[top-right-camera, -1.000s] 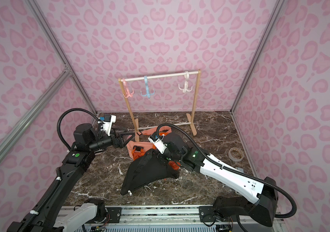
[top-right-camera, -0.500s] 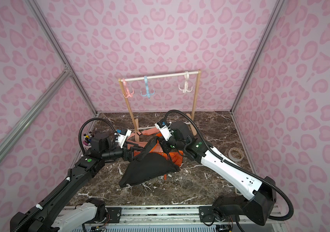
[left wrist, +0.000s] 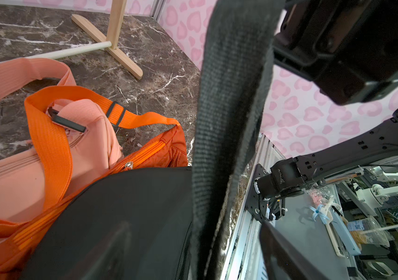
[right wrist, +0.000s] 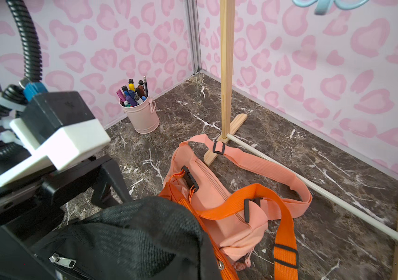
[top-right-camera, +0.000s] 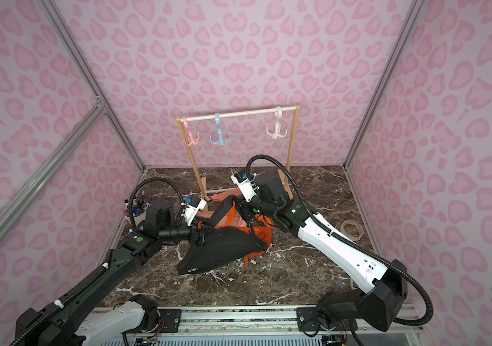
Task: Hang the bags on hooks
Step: Pick up the bag from the center of the board.
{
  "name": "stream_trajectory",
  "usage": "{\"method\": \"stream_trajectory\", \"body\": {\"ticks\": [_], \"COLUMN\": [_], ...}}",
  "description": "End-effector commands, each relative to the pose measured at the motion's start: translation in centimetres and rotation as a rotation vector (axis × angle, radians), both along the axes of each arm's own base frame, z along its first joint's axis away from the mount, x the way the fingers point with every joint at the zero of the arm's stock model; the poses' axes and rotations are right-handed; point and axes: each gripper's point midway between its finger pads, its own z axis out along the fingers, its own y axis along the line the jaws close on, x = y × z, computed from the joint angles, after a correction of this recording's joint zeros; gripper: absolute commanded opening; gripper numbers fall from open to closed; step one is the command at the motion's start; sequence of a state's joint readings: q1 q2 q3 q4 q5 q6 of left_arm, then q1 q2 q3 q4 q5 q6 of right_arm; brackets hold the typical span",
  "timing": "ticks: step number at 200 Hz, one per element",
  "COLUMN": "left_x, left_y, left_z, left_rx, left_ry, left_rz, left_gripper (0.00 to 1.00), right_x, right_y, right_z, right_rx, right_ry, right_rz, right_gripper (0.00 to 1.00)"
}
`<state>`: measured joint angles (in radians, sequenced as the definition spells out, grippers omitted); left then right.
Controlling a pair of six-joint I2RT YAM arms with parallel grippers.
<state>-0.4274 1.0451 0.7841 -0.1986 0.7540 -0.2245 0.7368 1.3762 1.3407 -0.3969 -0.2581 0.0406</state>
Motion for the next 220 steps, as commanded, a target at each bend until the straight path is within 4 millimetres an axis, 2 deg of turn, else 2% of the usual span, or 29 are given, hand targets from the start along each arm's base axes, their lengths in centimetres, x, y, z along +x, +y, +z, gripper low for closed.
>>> {"method": "stream_trajectory", "body": {"ticks": [1, 6, 16, 20, 55, 74, 76, 80, 114, 145, 161, 166, 171, 191, 220], "left_x": [0.7, 1.0, 1.6, 1.8, 3.0, 3.6, 3.7, 3.9, 7.1, 10.3, 11.6, 12.1, 12.1, 13.3, 15.8], "left_y": [0.7, 1.1, 1.7, 2.1, 5.4, 7.9, 8.1, 8.7, 14.4, 17.8, 18.5, 18.7, 18.9, 20.0, 20.8], "left_z": [0.3, 0.6, 2.0, 2.5, 10.9, 14.2, 14.5, 15.0, 18.2, 20.1, 21.3, 21.0, 22.5, 24.0, 24.7], "left_rx": [0.056, 0.071, 0.093, 0.105, 0.112, 0.143, 0.148, 0.157, 0.256, 0.257, 0.225, 0.226, 0.204, 0.191, 0.2], "left_ry": [-0.041, -0.053, -0.099, -0.116, -0.348, -0.471, -0.48, -0.503, -0.584, -0.579, -0.563, -0.553, -0.579, -0.609, -0.612], "left_rz": [0.047, 0.073, 0.121, 0.142, 0.352, 0.486, 0.502, 0.535, 0.874, 1.035, 1.036, 1.036, 1.044, 1.072, 1.079], "left_gripper": [0.5, 0.4, 0.08, 0.04, 0.03, 0.04, 0.03, 0.04, 0.04, 0.03, 0.04, 0.04, 0.04, 0.04, 0.04], "right_x": [0.7, 0.8, 0.8, 0.8, 0.7, 0.6, 0.6, 0.7, 2.5, 4.9, 6.7, 7.2, 7.7, 9.3, 11.1], "right_y": [0.2, 0.2, 0.1, 0.1, 1.1, 2.4, 2.5, 2.9, 5.0, 7.4, 8.2, 8.5, 8.9, 10.4, 11.9], "right_z": [1.2, 1.3, 1.5, 1.5, 3.5, 4.8, 6.0, 6.6, 9.7, 11.3, 11.9, 12.0, 11.9, 12.1, 11.9], "right_rx": [0.032, 0.032, 0.034, 0.036, 0.045, 0.037, 0.055, 0.066, 0.119, 0.149, 0.146, 0.141, 0.136, 0.142, 0.157], "right_ry": [-0.035, -0.038, -0.041, -0.041, -0.095, -0.13, -0.146, -0.151, -0.177, -0.179, -0.19, -0.19, -0.188, -0.177, -0.172], "right_rz": [-0.02, -0.025, -0.029, -0.031, -0.044, -0.038, -0.038, -0.036, -0.076, -0.099, -0.142, -0.149, -0.156, -0.167, -0.197], "right_gripper": [0.0, 0.0, 0.0, 0.0, 0.0, 0.0, 0.0, 0.0, 0.0, 0.0, 0.0, 0.0, 0.0, 0.0, 0.0]}}
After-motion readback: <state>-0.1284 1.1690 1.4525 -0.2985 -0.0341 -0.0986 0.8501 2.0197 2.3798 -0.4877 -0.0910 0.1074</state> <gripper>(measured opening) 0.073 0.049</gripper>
